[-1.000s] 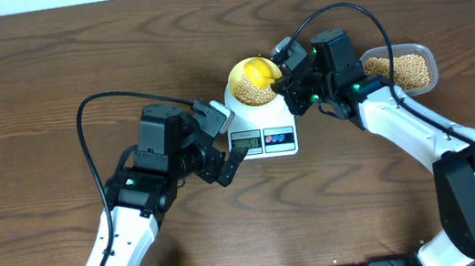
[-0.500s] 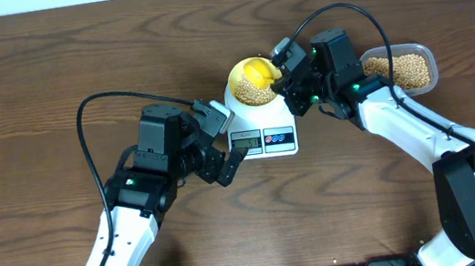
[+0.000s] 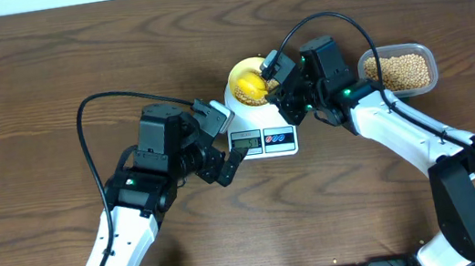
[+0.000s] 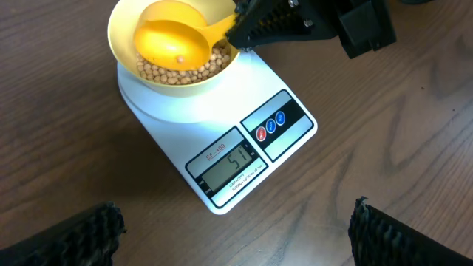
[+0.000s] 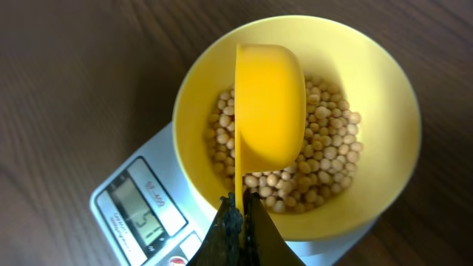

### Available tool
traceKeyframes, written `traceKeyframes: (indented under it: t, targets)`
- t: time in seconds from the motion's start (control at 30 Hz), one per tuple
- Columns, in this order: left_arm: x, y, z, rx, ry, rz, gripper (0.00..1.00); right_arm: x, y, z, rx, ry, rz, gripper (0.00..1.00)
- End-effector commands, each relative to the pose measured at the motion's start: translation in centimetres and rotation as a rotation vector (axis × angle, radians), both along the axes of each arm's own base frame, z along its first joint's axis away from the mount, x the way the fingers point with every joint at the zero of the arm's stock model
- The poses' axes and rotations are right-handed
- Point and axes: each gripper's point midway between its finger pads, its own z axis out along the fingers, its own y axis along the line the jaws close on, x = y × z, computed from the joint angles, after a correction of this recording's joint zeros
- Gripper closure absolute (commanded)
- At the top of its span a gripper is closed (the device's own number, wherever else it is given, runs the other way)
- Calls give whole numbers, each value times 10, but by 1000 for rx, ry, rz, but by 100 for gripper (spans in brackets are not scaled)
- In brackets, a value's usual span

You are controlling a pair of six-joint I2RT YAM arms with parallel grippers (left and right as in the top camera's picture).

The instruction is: Scoop item into bowl and weigh 50g on scale

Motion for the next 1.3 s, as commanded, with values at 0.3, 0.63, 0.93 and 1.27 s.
traceKeyframes:
  t: [0.3,0.63,0.93,1.27]
  targets:
    - [-3,0,-6,8,9,-17,0,8,-3,-14,-82,-33,7,99]
    - [-3,0,-6,8,9,-17,0,6,15,-10,2,-19,26,99]
    - [-3,0,-6,8,9,-17,0,6,16,-9,13,-14,32,99]
    - [-3,0,-6,8,9,-17,0,6,16,2,32,-30,37,99]
